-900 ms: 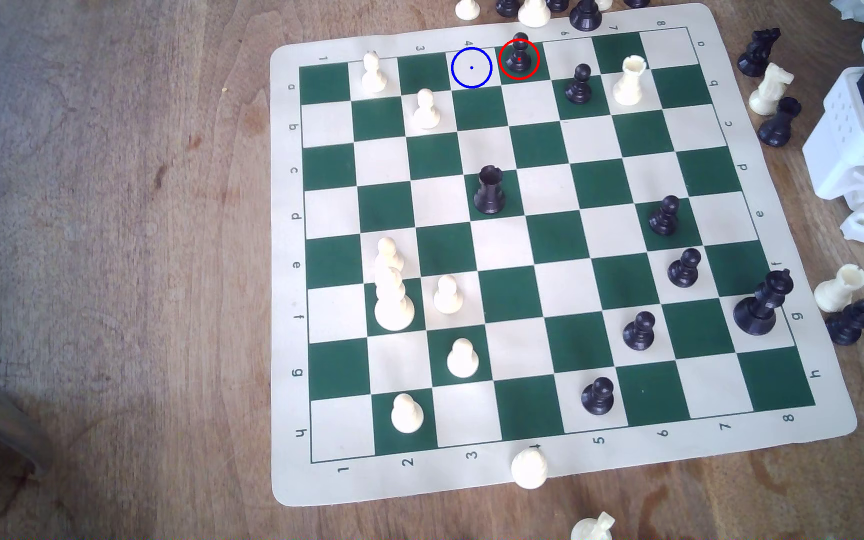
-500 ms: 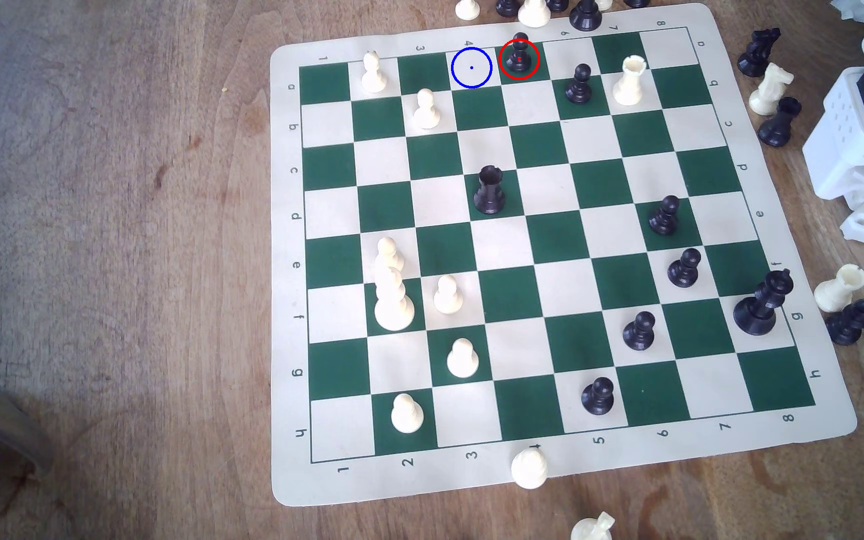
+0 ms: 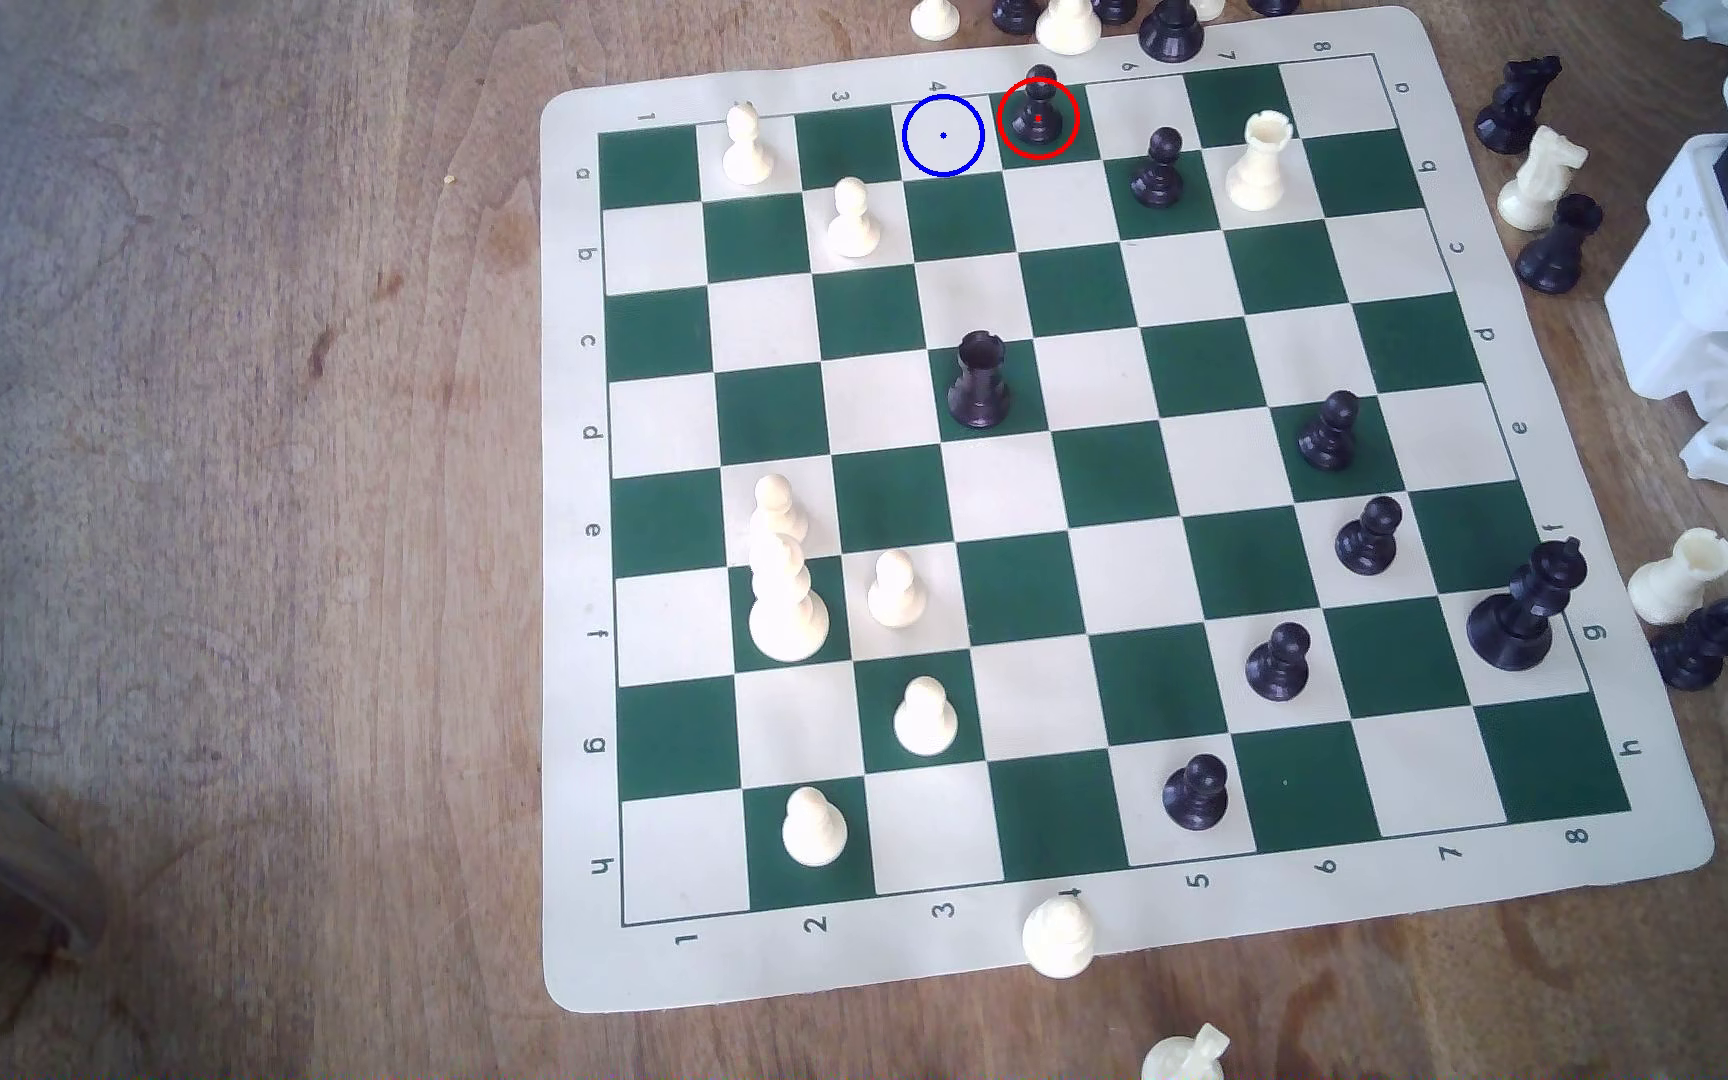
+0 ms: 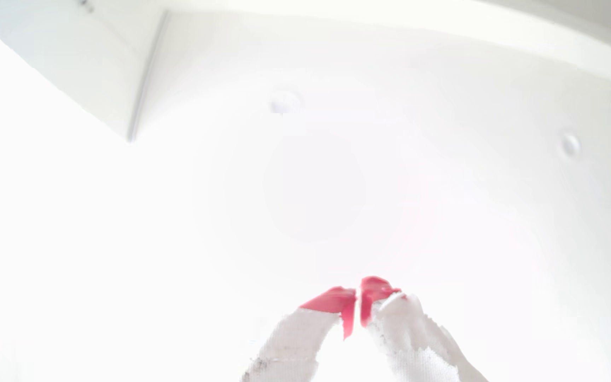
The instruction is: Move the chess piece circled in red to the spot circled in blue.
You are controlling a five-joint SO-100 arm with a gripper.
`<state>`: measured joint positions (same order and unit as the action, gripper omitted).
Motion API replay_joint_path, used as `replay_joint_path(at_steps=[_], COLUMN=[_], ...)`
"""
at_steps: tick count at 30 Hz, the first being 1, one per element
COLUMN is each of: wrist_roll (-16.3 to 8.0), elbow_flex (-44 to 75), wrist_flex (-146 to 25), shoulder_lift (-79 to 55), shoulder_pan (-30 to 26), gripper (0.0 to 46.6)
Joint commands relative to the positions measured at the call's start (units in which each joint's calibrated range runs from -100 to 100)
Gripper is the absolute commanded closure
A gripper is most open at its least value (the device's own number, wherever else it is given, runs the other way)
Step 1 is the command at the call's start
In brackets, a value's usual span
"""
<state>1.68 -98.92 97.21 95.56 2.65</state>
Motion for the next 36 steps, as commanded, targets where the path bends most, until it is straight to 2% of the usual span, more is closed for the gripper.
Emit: replay_joint_path(at_steps=[1, 2, 3, 5, 7, 9, 10, 13, 15, 17, 19, 21, 26, 30, 34, 36], wrist_roll=[-0.05, -0.05, 1.37, 2.05, 4.25, 4.74, 5.18, 4.05, 1.56, 1.51, 1.76, 1.81, 1.90, 1.56, 1.86, 1.90], elbow_flex=[-0.99, -1.08, -1.08, -1.08, -1.08, -1.08, -0.81, 3.00, 11.79, 15.78, 22.85, 27.02, 36.00, 49.87, 65.55, 69.36], wrist_flex=[-19.57, -23.91, -32.59, -41.52, -52.49, -62.32, -73.38, -92.87, -114.08, -121.62, -132.10, -136.36, -142.17, -145.45, -148.23, -149.87], shoulder_lift=[0.28, 0.28, 0.28, 0.28, 0.28, 0.20, 0.20, 0.20, -0.06, -0.57, -4.13, -8.04, -23.32, -41.65, -59.23, -63.98], shoulder_pan=[-2.46, -2.46, -2.30, -2.15, -1.60, -0.19, 1.30, 2.70, 3.09, 2.94, 3.80, 5.13, 8.18, 11.39, 14.98, 15.77], gripper=[46.5, 46.5, 46.5, 46.5, 46.5, 46.5, 46.5, 46.5, 46.4, 45.8, 42.0, 41.5, 46.3, 46.2, 43.9, 42.8])
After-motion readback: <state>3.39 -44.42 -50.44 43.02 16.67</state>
